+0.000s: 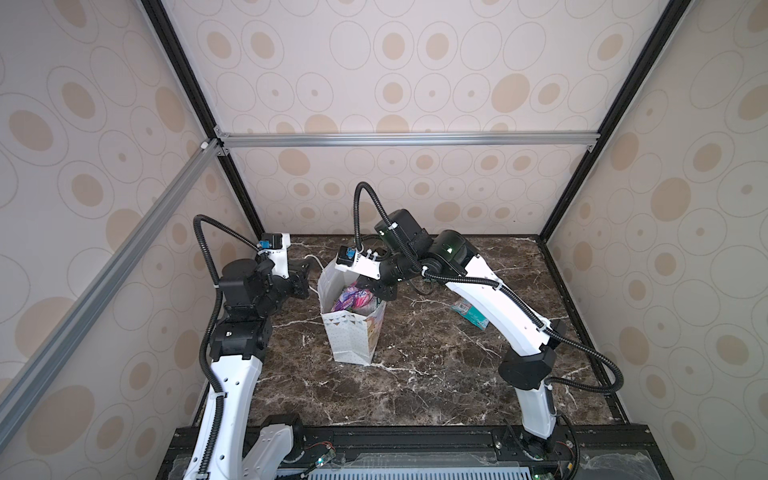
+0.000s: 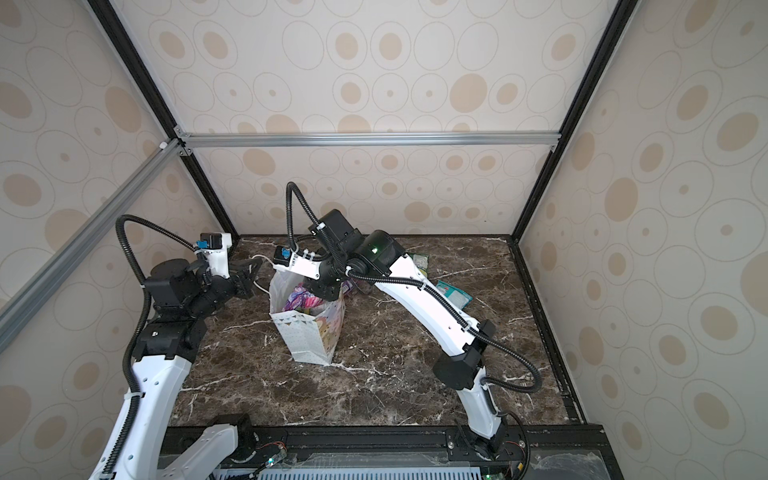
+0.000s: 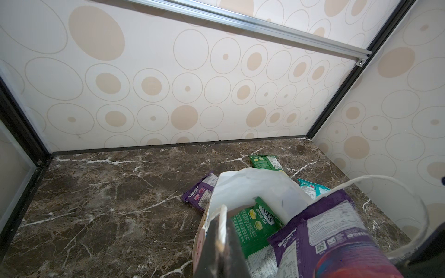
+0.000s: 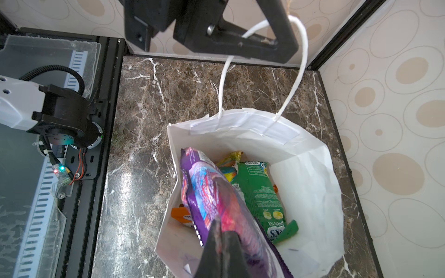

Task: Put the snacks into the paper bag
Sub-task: 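Lower the purple packet into the paper bag and open the right gripper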

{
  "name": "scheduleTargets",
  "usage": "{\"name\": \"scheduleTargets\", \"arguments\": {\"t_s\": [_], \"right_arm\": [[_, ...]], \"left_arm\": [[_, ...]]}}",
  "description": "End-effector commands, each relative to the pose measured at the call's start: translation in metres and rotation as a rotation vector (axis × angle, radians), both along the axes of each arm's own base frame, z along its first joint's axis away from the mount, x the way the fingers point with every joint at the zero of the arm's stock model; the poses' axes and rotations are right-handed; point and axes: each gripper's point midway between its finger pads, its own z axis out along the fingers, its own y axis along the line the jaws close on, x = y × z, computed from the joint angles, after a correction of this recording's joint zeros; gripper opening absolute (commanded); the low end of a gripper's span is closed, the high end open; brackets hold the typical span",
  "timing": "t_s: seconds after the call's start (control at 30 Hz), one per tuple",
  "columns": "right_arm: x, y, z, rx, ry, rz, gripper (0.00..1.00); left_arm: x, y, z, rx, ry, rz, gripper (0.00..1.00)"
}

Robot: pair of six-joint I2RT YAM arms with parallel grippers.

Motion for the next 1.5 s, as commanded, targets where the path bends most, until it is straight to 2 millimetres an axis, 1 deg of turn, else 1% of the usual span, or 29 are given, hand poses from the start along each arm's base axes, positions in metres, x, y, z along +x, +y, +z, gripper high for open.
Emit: {"name": "scheduleTargets", "arguments": {"t_s": [0.0, 0.33, 0.4, 0.47, 0.53, 0.57, 0.6, 0.67, 0.73, 0.83, 0.9, 1.03, 1.1, 1.2, 1.27, 1.33, 1.43, 1.47], "right_arm": [[-0.001, -0.006, 0.007, -0.019, -0.049, -0.002, 0.00], [-0.008, 0.007, 0.005, -0.034, -0.094, -0.002, 0.01], [-0.004, 0.007, 0.005, -0.038, -0.105, -0.021, 0.09], [-0.002, 0.007, 0.005, -0.039, -0.111, -0.031, 0.09], [-0.001, 0.008, 0.007, -0.031, -0.116, -0.042, 0.12], [0.000, 0.008, 0.008, -0.028, -0.119, -0.047, 0.15], [0.001, 0.008, 0.009, -0.027, -0.122, -0.050, 0.21], [0.002, 0.008, 0.013, -0.015, -0.127, -0.062, 0.27], [0.001, 0.008, 0.016, -0.005, -0.124, -0.068, 0.29], [0.000, 0.007, 0.025, 0.025, -0.118, -0.085, 0.29], [0.000, 0.007, 0.030, 0.043, -0.111, -0.101, 0.32], [0.003, -0.001, 0.041, 0.071, -0.091, -0.177, 0.48], [-0.001, -0.005, 0.039, 0.060, -0.069, -0.182, 0.54], [0.002, -0.014, 0.029, 0.019, -0.046, -0.242, 0.55], [0.007, -0.019, 0.019, -0.010, -0.017, -0.306, 0.55], [0.009, -0.020, 0.012, -0.023, 0.006, -0.373, 0.55], [0.004, -0.016, 0.004, -0.050, -0.006, -0.443, 0.55], [0.001, -0.014, 0.004, -0.046, -0.012, -0.473, 0.55]], "left_arm": [[-0.003, 0.002, 0.015, 0.006, -0.048, 0.004, 0.00], [-0.003, 0.002, 0.015, 0.006, -0.046, 0.005, 0.00], [-0.003, 0.002, 0.016, 0.006, -0.049, 0.005, 0.00], [-0.003, 0.002, 0.016, 0.005, -0.050, 0.005, 0.00], [-0.003, 0.002, 0.016, 0.005, -0.049, 0.005, 0.00], [-0.003, 0.002, 0.016, 0.005, -0.050, 0.004, 0.00], [-0.004, 0.002, 0.016, 0.005, -0.050, 0.004, 0.00], [-0.004, 0.002, 0.017, 0.006, -0.051, 0.004, 0.00], [-0.004, 0.002, 0.017, 0.007, -0.052, 0.005, 0.00], [-0.004, 0.002, 0.017, 0.006, -0.053, 0.005, 0.00], [-0.004, 0.002, 0.017, 0.007, -0.052, 0.005, 0.00], [-0.005, 0.002, 0.017, 0.006, -0.055, 0.006, 0.00], [-0.005, 0.002, 0.017, 0.007, -0.054, 0.006, 0.00], [-0.004, 0.002, 0.018, 0.006, -0.055, 0.005, 0.00], [-0.005, 0.002, 0.017, 0.007, -0.055, 0.005, 0.00], [-0.005, 0.001, 0.019, 0.004, -0.058, 0.003, 0.00], [-0.006, -0.001, 0.019, 0.003, -0.061, -0.009, 0.00], [-0.007, -0.002, 0.020, 0.000, -0.063, -0.019, 0.00]]}}
